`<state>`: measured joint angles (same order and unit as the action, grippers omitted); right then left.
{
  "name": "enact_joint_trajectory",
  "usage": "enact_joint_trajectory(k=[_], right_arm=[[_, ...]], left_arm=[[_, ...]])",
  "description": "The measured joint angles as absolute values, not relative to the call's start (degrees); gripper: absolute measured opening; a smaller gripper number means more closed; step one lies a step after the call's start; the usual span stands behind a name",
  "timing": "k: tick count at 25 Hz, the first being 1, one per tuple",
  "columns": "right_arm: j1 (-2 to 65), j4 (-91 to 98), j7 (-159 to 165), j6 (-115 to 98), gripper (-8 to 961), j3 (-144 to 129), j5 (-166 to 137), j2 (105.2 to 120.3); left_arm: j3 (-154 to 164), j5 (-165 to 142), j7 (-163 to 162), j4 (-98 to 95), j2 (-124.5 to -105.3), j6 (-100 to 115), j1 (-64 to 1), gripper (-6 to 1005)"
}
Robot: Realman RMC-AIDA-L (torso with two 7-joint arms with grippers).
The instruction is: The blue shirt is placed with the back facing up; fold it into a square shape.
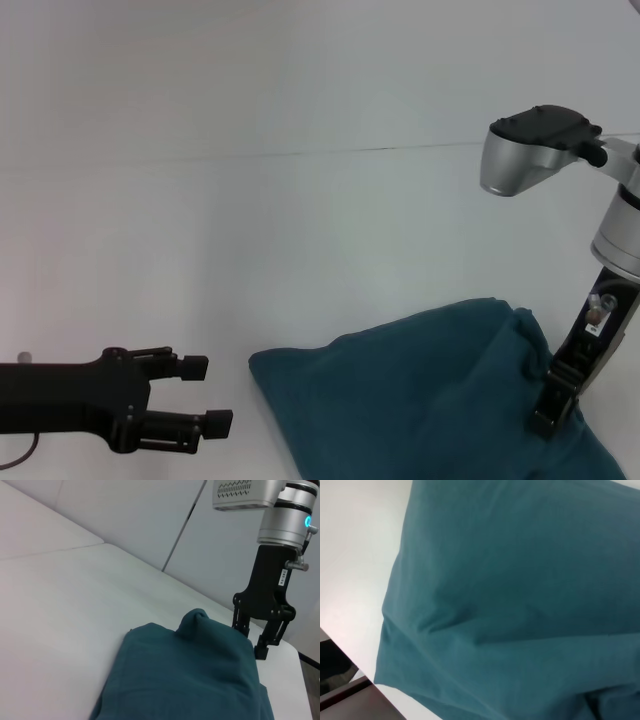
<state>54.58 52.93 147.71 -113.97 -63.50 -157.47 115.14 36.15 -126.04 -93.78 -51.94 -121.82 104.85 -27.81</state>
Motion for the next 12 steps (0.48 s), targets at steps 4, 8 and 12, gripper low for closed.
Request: enact_joint_trajectory(k=[4, 8, 12], right_arm=[[54.4, 52.9, 146.8, -114.2, 501, -62.1, -157.6, 113.97], [54.2, 53.3, 145.7, -114.4, 406, -60.6, -160.6, 112.97], [53.8, 54.0, 143.8, -114.0, 412, -55.8, -164.9, 112.70]], left_arm=[[36.8, -126.0, -93.8, -51.9, -121.73, 104.3, -27.9, 905], [36.9, -126.0, -93.8, -51.9, -121.32, 103.9, -28.1, 905], [36.8, -126.0, -93.8, -51.7, -121.15, 103.6, -28.2, 905]])
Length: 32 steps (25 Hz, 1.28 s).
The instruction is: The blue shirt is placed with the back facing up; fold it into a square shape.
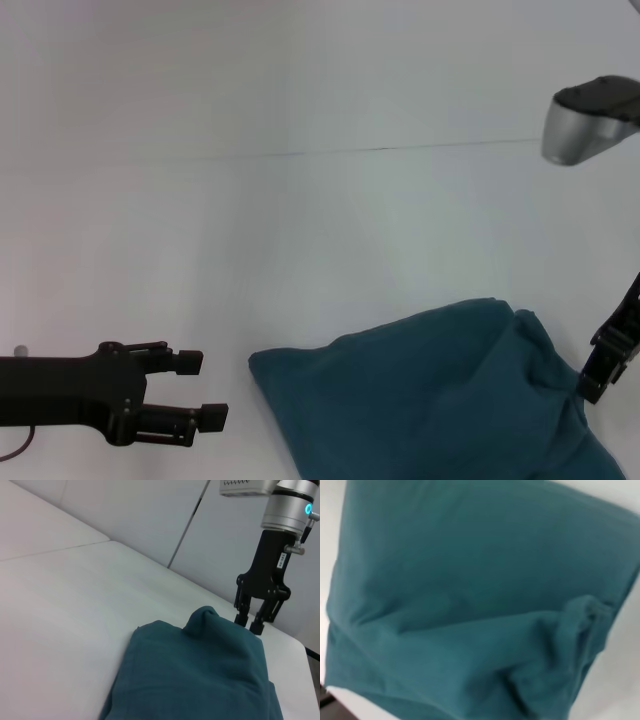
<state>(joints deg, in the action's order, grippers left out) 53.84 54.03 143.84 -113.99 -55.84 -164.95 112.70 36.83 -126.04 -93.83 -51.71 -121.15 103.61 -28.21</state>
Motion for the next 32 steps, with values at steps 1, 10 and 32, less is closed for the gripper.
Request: enact_joint_trajectory(k=[1, 10, 32], right_arm=[[53.8, 54.4, 143.6, -113.9, 414, -54.3, -165.1, 112.67], [50.4, 58.4, 143.4, -111.3, 425, -50.3, -164.4, 114.90], [41.4, 59.6, 139.1, -110.0, 241, -43.9, -153.9, 113.95]], left_arm=[[36.8, -126.0, -93.8, -51.7, -121.15, 103.4, -28.3, 905], [36.9, -126.0, -93.8, -51.7, -121.20, 102.9, -28.8, 905], [36.9, -126.1, -94.2, -51.7, -121.02, 102.9, -29.7, 904]])
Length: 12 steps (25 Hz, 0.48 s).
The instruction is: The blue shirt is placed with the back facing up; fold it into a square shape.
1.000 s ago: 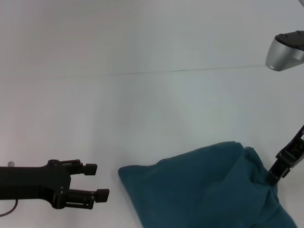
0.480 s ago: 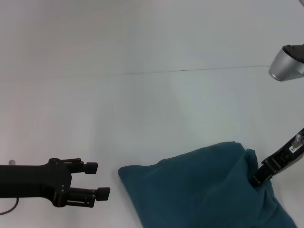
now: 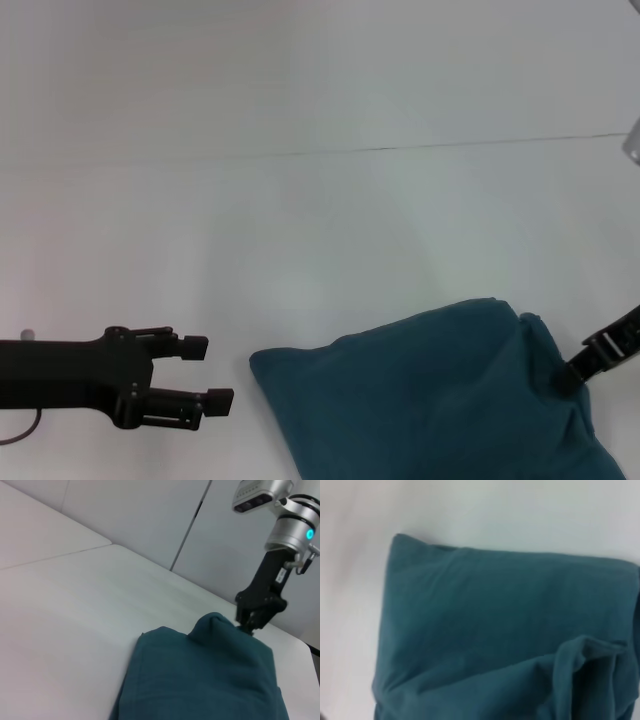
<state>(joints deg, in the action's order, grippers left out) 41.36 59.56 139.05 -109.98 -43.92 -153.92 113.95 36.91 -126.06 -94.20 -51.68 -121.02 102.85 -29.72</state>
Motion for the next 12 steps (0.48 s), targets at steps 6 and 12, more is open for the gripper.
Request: enact_joint_trajectory(k=[6, 12], right_arm=[[41.9, 58.4, 137.4, -113.6, 63, -43.9, -153.6, 111.92], [42.9, 52.9, 136.3, -113.9, 27, -47.7, -153.6, 109.92]], left_arm=[[37.7, -126.2, -96.6, -51.7, -120.94, 101.2, -30.1, 904], [42.1, -129.0, -102.7, -51.7, -120.76, 97.4, -31.6, 904]])
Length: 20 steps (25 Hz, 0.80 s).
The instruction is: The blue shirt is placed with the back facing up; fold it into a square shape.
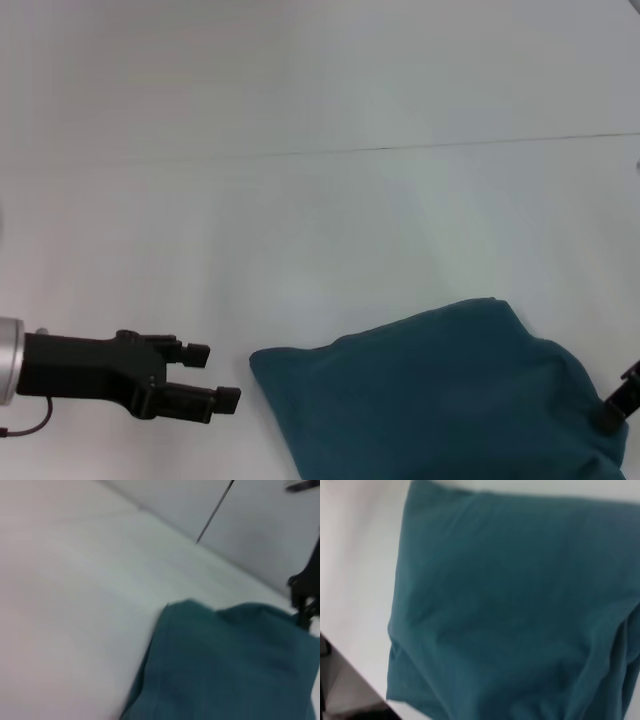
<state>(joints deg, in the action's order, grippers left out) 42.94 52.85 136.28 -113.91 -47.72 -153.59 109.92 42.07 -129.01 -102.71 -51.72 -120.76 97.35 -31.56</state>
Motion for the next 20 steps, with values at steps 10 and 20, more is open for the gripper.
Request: enact_joint_trajectory(k=[10, 20], right_arm=[[43.6, 52.1, 136.1, -113.8, 26, -51.1, -154.1, 109.76], [44.0, 52.0, 135.4, -113.7, 26, -52.4, -154.2, 110.27]], left_arm=[[43.6, -132.0, -119.8, -51.3, -119.94, 94.7, -35.7, 905], [43.4, -133.4, -140.2, -40.6, -116.41, 89.4, -41.9, 905]])
